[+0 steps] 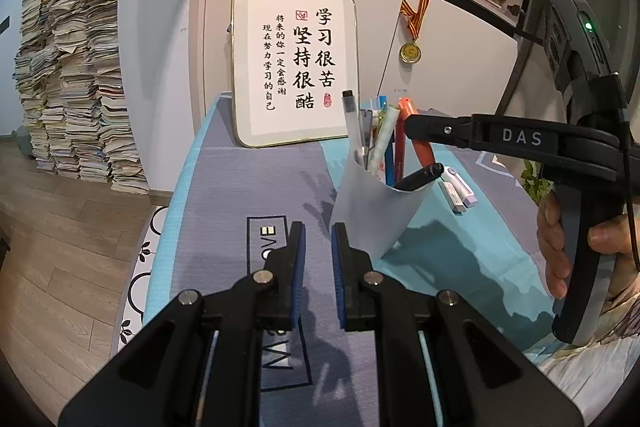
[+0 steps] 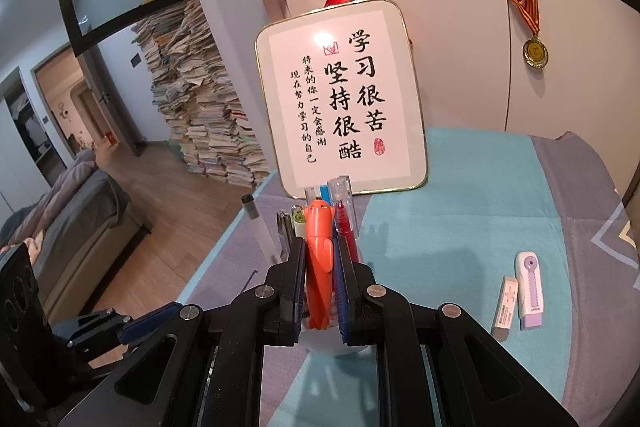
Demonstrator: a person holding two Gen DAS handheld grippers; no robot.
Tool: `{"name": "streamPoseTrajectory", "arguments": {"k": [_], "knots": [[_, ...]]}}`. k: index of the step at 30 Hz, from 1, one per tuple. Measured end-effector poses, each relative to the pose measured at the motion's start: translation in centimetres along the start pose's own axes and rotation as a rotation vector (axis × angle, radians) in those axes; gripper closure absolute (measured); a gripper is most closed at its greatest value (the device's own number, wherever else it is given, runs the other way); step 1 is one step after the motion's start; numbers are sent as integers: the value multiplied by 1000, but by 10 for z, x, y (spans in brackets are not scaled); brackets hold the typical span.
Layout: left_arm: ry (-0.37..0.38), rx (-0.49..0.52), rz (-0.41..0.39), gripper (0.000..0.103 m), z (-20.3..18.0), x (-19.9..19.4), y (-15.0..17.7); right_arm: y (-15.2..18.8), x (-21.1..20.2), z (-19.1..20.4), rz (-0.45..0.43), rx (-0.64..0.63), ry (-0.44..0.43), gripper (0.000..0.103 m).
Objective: Organize stationery
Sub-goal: 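Carry the orange marker into the frosted cup and open the right gripper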
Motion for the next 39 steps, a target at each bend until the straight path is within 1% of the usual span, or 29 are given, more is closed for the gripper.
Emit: {"name": "streamPoseTrajectory", "arguments": {"k": [9,15,21,34,37,39], "knots": [[1,4,5,92,-2,1,0,0,3,-2,7,7,-7,88],[2,7,12,89,-5,3,1,-1,0,-1,-19,6,-15,88],[-1,14,15,89,-7,3,1,0,6,-2,17,9,-12,88],[-3,24,23,89,-13,4,2,4,2,-5,28,21,-5,88],[-4,26,23,89,-14,4,2,5,3,-6,40,26,-9,88],[-5,28,25,87,-16,4,2,6,4,-7,56,32,-11,88]]}}
Point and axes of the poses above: each gripper's, at about its wrist camera, not at the fingertips, and x roughly the way its jaws point, z to its left, y to its underside, the point moved 2 cm from there along x, roughly the way its jaws point, and after that the axes turned 14 degrees about z, right-handed, at the moved point
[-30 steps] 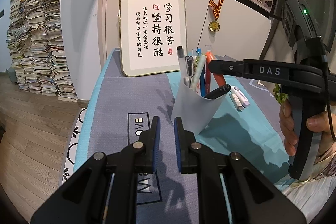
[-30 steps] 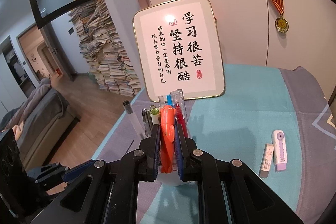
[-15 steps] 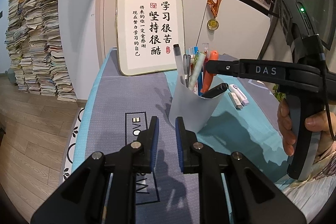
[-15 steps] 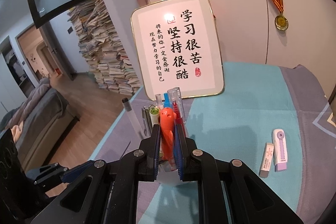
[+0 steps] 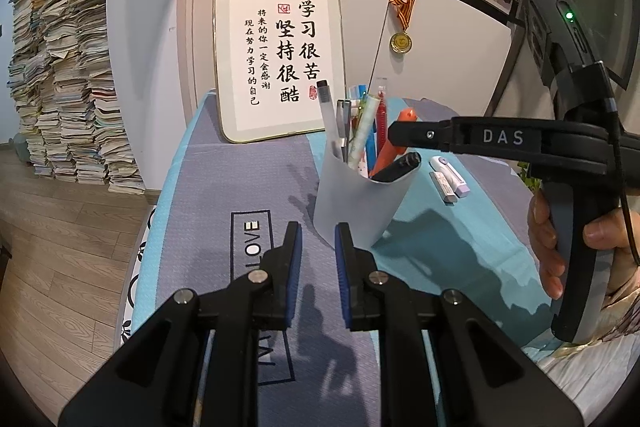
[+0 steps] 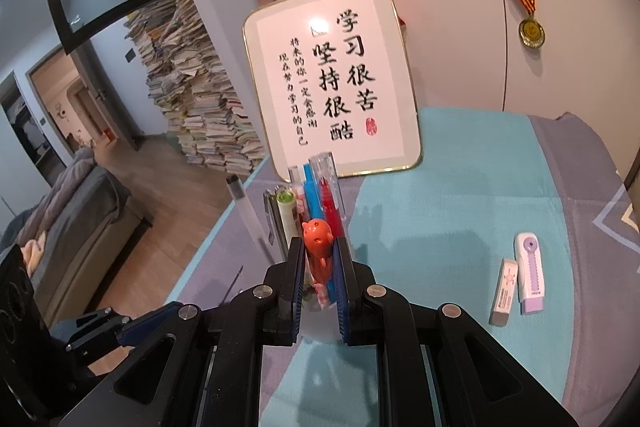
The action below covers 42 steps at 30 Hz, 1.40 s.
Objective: Organize stationery
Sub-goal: 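Carry the orange marker into the frosted cup and open the right gripper, then grasp the white eraser with the left gripper while the right approaches the correction tape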
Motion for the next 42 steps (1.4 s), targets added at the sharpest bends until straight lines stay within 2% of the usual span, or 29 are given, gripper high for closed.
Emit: {"name": "streamPoseTrajectory", "arguments": {"k": [11,19,32,37,42], "knots": [[6,36,15,84,-17,2,2,7,-5,-4,19,6,-3,88],[13,65,26,84,-31,4,3,11,-17,-20,-11,57,-7,88],[56,171,61,84,-81,14,0,30,-40,-102,-30,301,69,88],[70,217,91,84,-108,30,-10,45,-42,-135,-4,370,91,88],[79,223,130,84,-132,57,-25,58,-42,-161,20,410,66,88]]}}
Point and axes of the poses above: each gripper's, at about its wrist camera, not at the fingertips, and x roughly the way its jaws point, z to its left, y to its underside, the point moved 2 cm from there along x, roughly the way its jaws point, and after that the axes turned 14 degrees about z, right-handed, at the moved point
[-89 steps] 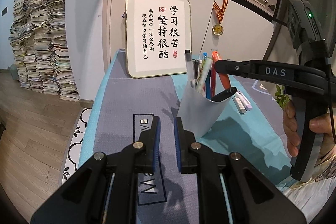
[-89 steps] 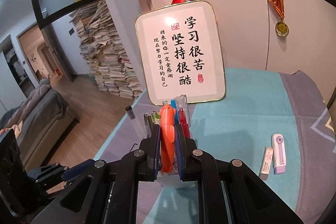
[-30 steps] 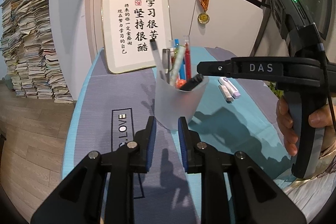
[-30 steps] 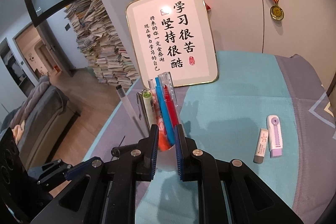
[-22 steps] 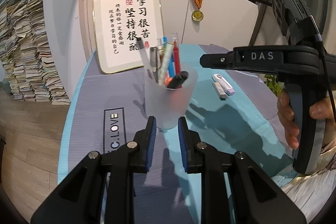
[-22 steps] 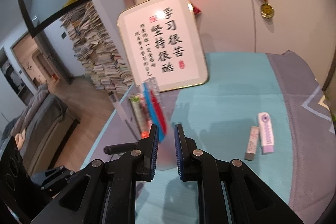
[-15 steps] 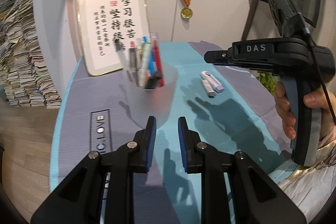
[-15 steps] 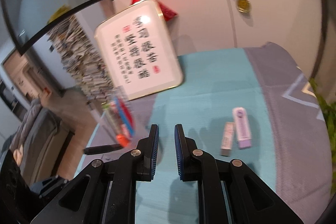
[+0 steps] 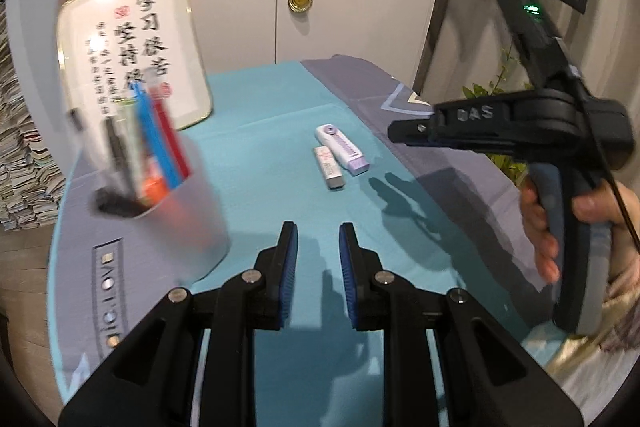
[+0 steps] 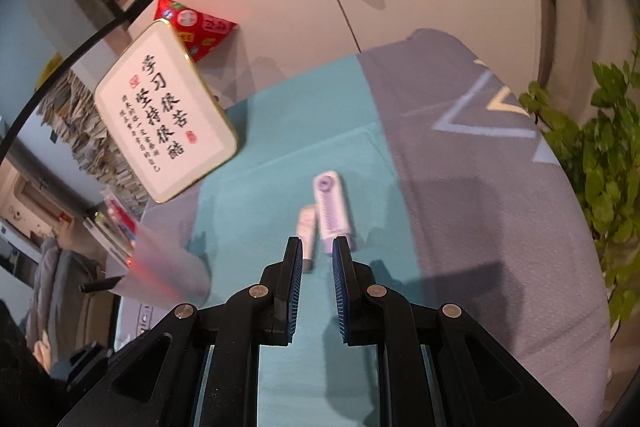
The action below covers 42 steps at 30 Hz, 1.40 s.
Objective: Organize stationery
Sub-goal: 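Grasp the white eraser with the left gripper while the right approaches the correction tape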
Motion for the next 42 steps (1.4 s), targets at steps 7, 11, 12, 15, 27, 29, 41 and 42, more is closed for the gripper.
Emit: {"name": "streamPoseTrajectory", "arguments": {"k": [7,11,12,15,27,29,41,42], "knots": [[-4,-55,60,84,-9,49,-38,-1,0,-32,15,24,-28,88],[6,-94,105,84,-7,74,-53,-1,3,-46,26,37,-58,88],[2,-97,110,84,-8,79,-56,-1,2,-48,25,38,-59,88],[-36,-79,116,84,-11,89,-66,-2,3,-52,25,42,-72,88],[-77,-60,145,73,-12,109,-75,-3,15,-57,49,50,-87,88],[-74,-59,139,73,-12,111,-76,-3,15,-57,50,53,-83,88],[-8,-23,124,88,-13,77,-45,-14,18,-29,65,-62,26,63],[-5,-13,127,88,-14,75,-40,-16,19,-24,65,-74,41,56]]}}
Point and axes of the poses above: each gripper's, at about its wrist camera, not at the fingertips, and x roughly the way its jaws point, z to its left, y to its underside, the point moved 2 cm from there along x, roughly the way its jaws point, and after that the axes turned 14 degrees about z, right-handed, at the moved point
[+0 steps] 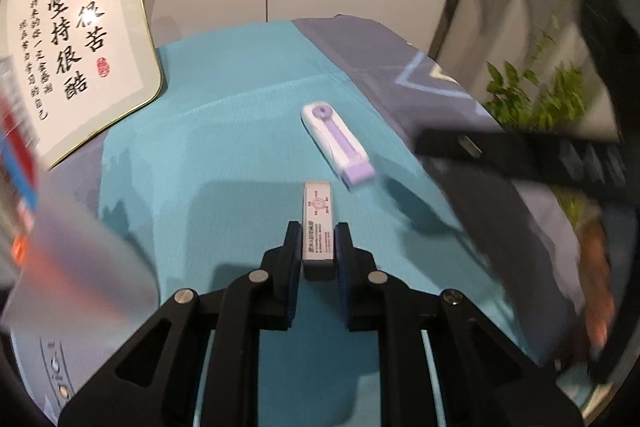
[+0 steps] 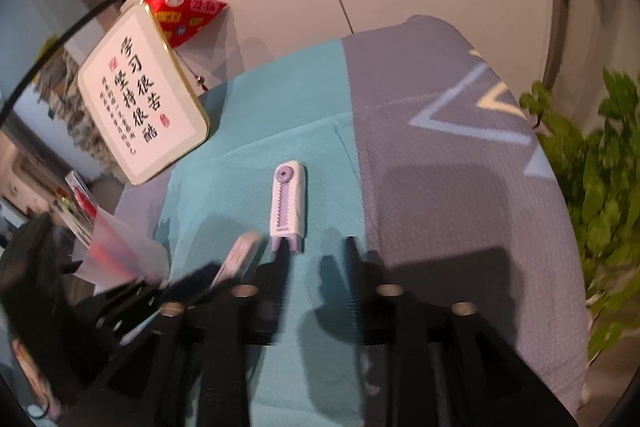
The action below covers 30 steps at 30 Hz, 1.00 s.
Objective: Organize stationery
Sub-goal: 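Grasp the white eraser with the left gripper while the right approaches the correction tape, then grasp and lift the white-and-lilac correction tape with the right gripper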
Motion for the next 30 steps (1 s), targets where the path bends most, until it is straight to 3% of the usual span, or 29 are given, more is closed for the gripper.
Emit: {"name": "streamPoseTrajectory", "arguments": {"k": [1,9,22,24,25,30], "knots": [[3,8,2,88,-1,-2,6,-3,0,5,-4,-12,14,52],[49,46,-29,88,-2,-23,46,-28,24,32,18,-69,128,52],[68,64,-61,88,9,-24,55,-49,60,59,42,-136,269,52],[70,69,-67,88,8,-24,55,-50,66,58,54,-140,298,73],[70,71,-70,88,9,-28,60,-50,70,57,71,-139,303,77],[69,73,-85,88,9,-35,63,-43,63,57,47,-136,262,77]]}}
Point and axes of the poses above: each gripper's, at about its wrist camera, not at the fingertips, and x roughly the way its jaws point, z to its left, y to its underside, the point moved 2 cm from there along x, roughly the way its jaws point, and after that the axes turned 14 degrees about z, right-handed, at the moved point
